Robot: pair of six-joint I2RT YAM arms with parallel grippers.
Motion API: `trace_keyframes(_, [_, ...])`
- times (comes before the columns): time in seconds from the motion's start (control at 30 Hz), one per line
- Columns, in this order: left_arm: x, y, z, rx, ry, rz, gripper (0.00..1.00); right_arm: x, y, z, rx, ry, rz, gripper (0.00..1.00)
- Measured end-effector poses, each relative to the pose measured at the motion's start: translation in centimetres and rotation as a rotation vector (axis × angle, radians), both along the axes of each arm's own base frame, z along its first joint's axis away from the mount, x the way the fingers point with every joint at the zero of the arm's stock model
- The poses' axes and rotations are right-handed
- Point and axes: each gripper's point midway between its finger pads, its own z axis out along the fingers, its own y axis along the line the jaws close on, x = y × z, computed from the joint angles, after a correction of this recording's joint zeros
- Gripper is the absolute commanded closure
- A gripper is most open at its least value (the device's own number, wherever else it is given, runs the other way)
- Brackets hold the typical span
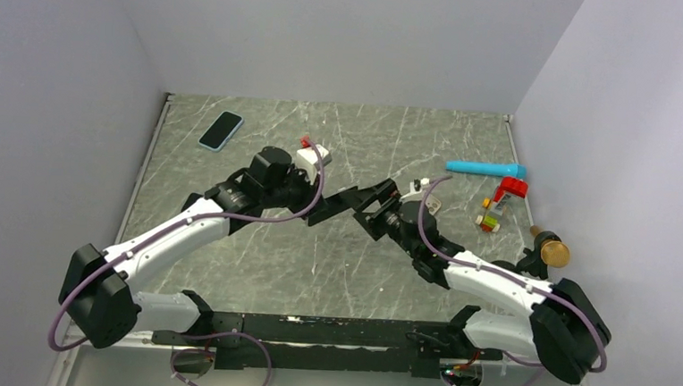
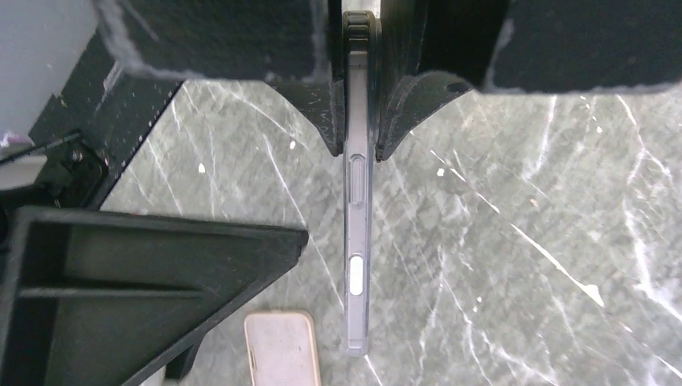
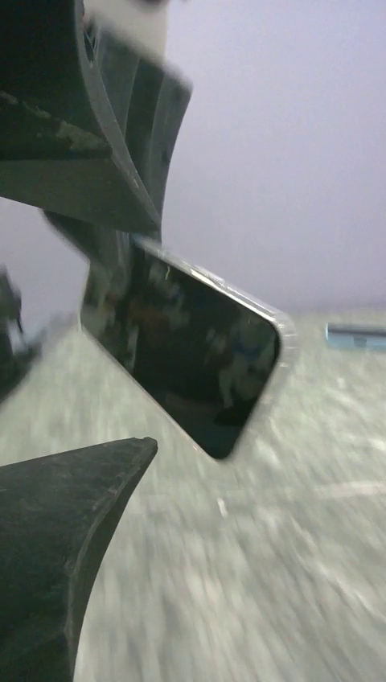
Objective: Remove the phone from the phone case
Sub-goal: Adjust the phone.
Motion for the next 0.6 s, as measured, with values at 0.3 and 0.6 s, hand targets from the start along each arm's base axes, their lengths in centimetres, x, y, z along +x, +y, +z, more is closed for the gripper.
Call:
trace_keyframes(0.3, [-1.6,-2.6,-0.6,0.017,0.145,-0.193,1.0,-1.1,-5.1,-3.0,-0.797,-0.297,0.267,0.02])
trace_keyframes(0.6, [-4.0,-3.5,-0.5,-0.004,0.206,-0.354,1.0,-3.0,-4.3,0.4,-0.959,-0.58,0.634,0.08])
